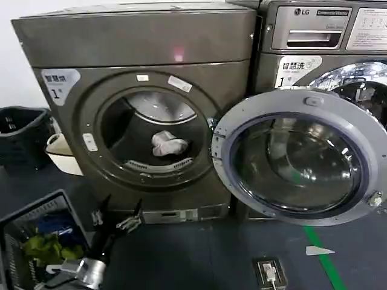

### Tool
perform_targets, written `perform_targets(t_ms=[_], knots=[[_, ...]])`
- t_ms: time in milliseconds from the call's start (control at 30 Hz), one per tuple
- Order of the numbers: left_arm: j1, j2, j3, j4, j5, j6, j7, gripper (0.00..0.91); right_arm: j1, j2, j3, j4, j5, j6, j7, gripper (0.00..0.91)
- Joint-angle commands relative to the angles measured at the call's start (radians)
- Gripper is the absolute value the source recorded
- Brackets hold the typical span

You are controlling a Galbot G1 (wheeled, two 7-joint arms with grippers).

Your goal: Grasp the clothes from the dryer.

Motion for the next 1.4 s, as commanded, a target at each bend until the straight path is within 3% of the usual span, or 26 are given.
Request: perform_targets(t_ms=[33,367,533,767,1400], knots=[[-0.001,0.0,0.001,0.001,0.0,0.0,0.0,0.907,0.0,0.003,0.0,0.003,0.001,-0.001,-0.001,0.907],[-0.008,-0.003,0.0,-0.001,0.0,-0.002,-0.001,0.907,-0.001,0.005,0.001,0.005,0.02,0.035,-0.005,0.907],[-0.015,-0.005,-0.002,-0.005,0.0,-0.001,-0.003,0.907,-0.003,0.007,-0.007,-0.007,0.021,0.104,-0.017,0.907],[-0.034,-0.006,0.002,-0.004,0.0,0.003,-0.004,0.907,-0.01,0.008,-0.002,-0.021,0.021,0.145,-0.019,0.907],[-0.042,-0.006,0.002,-0.004,-0.001,0.004,-0.006,0.907,-0.013,0.008,0.0,-0.021,0.019,0.157,-0.021,0.907]])
